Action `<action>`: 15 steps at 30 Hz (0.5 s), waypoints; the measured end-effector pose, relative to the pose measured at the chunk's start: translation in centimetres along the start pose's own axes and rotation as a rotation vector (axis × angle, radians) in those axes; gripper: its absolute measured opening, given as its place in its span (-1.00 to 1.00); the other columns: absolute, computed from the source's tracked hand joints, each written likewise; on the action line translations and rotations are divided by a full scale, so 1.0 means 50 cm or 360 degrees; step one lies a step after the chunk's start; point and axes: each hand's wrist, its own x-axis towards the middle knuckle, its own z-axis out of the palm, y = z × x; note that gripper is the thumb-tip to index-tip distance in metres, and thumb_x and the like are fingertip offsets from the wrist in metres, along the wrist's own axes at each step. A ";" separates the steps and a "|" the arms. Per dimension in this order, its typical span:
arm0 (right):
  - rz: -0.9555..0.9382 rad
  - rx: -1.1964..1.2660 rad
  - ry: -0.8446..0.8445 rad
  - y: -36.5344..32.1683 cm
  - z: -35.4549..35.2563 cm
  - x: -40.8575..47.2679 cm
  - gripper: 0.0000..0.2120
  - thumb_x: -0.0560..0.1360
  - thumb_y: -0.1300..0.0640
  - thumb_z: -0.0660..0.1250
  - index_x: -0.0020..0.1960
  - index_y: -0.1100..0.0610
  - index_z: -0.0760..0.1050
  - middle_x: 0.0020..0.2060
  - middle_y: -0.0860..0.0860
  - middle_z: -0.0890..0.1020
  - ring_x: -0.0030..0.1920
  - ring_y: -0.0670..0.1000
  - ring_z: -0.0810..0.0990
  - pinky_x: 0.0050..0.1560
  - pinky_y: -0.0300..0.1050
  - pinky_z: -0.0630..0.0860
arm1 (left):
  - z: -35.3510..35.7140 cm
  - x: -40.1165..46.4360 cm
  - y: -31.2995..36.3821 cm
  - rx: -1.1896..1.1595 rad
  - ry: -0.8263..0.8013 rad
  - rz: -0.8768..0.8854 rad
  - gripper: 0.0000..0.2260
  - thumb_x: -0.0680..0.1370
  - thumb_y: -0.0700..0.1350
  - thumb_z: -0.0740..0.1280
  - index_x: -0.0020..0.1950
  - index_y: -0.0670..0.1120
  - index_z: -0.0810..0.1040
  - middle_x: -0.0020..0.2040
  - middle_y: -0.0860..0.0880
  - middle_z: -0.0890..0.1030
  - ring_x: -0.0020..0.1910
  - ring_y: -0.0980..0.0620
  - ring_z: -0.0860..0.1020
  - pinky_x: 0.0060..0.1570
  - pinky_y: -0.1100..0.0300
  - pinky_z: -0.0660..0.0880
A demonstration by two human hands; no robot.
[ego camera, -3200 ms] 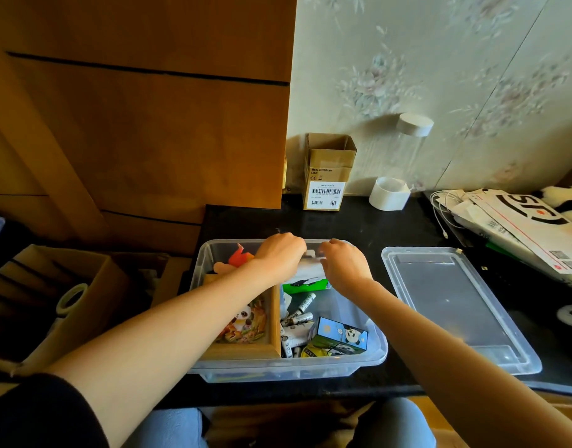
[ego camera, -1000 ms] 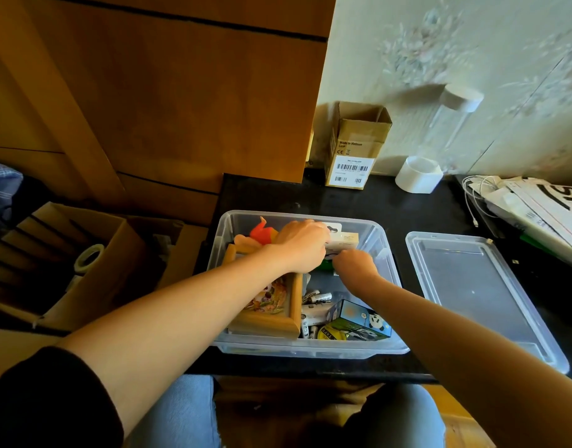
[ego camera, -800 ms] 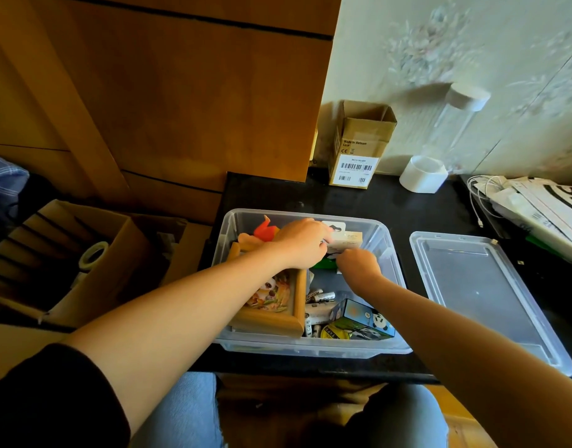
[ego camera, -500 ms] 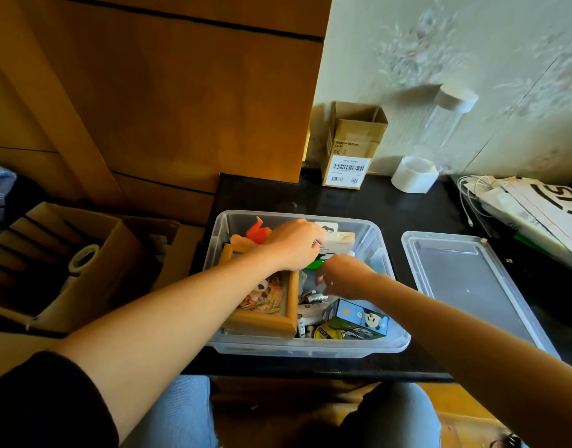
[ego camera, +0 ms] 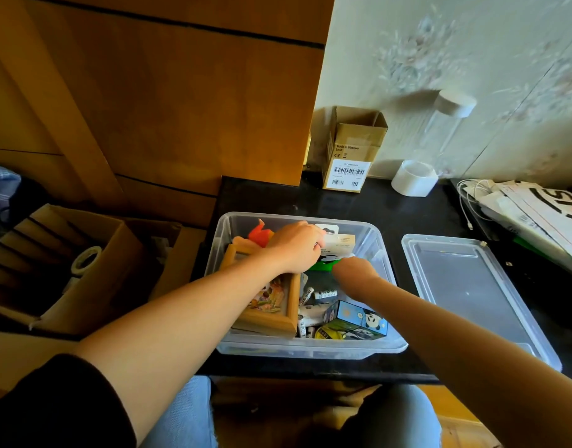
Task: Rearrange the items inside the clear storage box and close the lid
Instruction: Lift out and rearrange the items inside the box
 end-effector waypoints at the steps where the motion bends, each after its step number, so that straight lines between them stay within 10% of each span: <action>1: 0.0035 0.0004 0.0025 -0.003 0.000 0.001 -0.75 0.55 0.23 0.24 0.21 0.23 0.47 0.09 0.13 0.58 0.07 0.10 0.57 0.04 -0.09 0.51 | 0.000 0.000 0.000 0.0007 0.0002 -0.0005 -0.73 0.58 -0.16 0.16 0.12 -0.04 0.63 0.33 -0.01 0.49 0.23 -0.05 0.44 0.15 0.07 0.44; 15: -0.0230 0.0221 -0.0185 -0.045 -0.023 0.013 -0.76 0.47 0.19 0.32 0.13 0.04 0.57 0.07 0.04 0.61 0.09 0.10 0.56 0.07 -0.02 0.54 | -0.003 -0.003 0.001 -0.0019 0.0030 0.0025 -0.72 0.59 -0.17 0.15 0.13 -0.10 0.63 0.39 0.03 0.44 0.32 -0.03 0.38 0.23 0.10 0.36</action>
